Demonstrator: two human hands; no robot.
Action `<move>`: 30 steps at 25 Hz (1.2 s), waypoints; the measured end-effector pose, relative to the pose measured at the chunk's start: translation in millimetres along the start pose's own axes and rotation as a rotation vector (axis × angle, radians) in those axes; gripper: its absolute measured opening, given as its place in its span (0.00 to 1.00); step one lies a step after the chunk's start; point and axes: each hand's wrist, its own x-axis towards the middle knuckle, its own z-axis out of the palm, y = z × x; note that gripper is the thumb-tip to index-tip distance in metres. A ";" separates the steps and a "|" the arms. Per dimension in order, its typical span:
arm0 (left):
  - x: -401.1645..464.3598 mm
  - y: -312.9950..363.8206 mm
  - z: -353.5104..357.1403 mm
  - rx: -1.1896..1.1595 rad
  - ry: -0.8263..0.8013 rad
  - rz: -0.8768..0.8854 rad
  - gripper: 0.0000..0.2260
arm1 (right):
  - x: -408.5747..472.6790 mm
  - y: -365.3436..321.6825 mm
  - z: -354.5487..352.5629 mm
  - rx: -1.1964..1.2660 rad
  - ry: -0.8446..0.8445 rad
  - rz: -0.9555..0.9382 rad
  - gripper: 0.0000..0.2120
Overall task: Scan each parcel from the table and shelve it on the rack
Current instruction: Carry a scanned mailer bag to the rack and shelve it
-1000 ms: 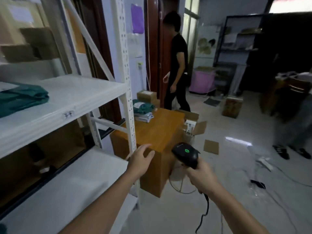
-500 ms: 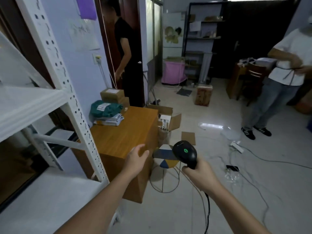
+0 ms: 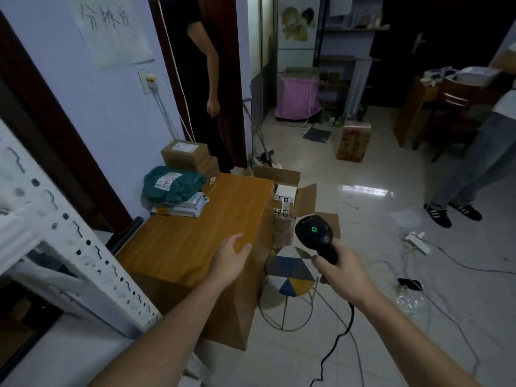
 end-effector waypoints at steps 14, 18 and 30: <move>190.5 7.2 -10.5 -0.090 0.179 -0.194 0.21 | 269.4 -2.5 34.1 -0.074 -0.401 -0.145 0.11; 225.2 -10.4 -16.9 -0.155 0.271 -0.298 0.20 | 327.7 -0.9 54.6 -0.067 -0.479 -0.104 0.06; 387.1 -106.5 -88.9 -0.457 0.639 -0.673 0.16 | 472.4 -8.9 142.7 -0.185 -0.652 0.050 0.06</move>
